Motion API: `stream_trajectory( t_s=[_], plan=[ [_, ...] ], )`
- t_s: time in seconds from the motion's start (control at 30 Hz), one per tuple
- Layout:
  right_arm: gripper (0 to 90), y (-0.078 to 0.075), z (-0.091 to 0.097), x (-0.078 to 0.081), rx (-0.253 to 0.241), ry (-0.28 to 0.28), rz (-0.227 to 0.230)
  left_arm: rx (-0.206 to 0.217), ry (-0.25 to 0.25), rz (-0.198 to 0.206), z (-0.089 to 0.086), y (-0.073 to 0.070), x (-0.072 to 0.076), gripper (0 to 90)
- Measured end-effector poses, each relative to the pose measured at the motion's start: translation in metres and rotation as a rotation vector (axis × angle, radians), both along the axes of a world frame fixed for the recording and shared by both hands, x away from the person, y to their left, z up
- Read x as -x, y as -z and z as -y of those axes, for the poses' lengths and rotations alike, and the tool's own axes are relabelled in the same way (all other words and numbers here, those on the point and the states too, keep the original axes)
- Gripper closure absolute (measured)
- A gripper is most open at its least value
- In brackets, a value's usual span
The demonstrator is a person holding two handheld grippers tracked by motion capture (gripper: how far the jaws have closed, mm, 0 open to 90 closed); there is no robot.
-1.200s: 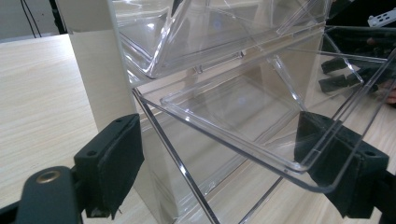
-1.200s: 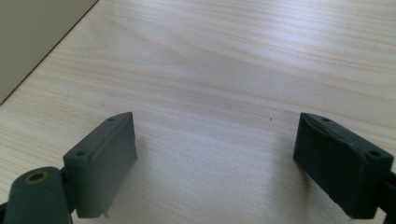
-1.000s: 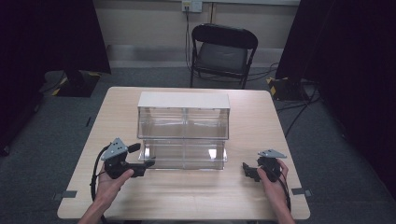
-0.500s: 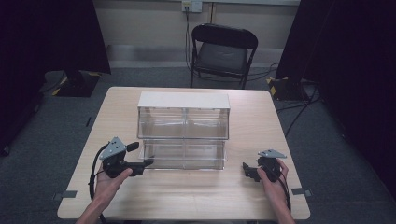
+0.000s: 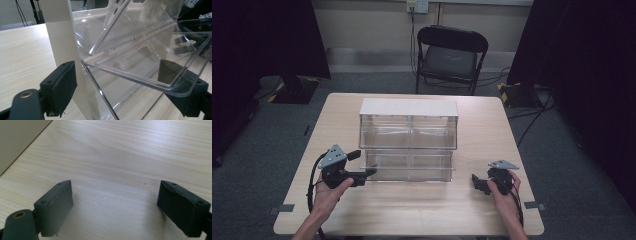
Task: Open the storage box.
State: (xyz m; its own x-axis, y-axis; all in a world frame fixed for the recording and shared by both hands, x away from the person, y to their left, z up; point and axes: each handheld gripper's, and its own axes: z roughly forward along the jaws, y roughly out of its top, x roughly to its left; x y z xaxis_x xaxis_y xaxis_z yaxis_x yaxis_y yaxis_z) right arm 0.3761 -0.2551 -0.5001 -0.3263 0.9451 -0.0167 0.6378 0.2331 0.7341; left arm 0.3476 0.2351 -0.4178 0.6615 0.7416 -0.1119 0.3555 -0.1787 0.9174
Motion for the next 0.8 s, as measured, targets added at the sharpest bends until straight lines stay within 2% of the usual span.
stream_trajectory(
  t_s=[0.03,0.13,0.3,0.33,0.4,0.63,0.8],
  plan=[
    [12.3,0.0000,0.0000,0.0000,0.000,0.000,0.000,-0.009,0.003,0.004,-0.0007,-0.0003,-0.0008,15.5],
    [12.3,0.0000,0.0000,0.0000,0.000,0.000,0.000,0.007,-0.004,-0.002,0.0002,-0.0012,-0.0007,15.5],
    [12.3,0.0000,0.0000,0.0000,0.000,0.000,0.000,0.008,-0.003,0.002,-0.0001,-0.0031,-0.0018,15.5],
    [12.3,0.0000,0.0000,0.0000,0.000,0.000,0.000,-0.004,0.000,0.009,-0.0007,-0.0040,-0.0023,15.5],
    [12.3,0.0000,0.0000,0.0000,0.000,0.000,0.000,0.006,-0.001,0.010,0.0002,-0.0049,-0.0023,15.7],
    [12.3,0.0000,0.0000,0.0000,0.000,0.000,0.000,-0.012,0.008,0.017,0.0023,-0.0079,-0.0022,15.5],
    [12.3,0.0000,0.0000,0.0000,0.000,0.000,0.000,0.004,0.010,0.019,0.0030,-0.0092,-0.0036,15.5]
  ],
)
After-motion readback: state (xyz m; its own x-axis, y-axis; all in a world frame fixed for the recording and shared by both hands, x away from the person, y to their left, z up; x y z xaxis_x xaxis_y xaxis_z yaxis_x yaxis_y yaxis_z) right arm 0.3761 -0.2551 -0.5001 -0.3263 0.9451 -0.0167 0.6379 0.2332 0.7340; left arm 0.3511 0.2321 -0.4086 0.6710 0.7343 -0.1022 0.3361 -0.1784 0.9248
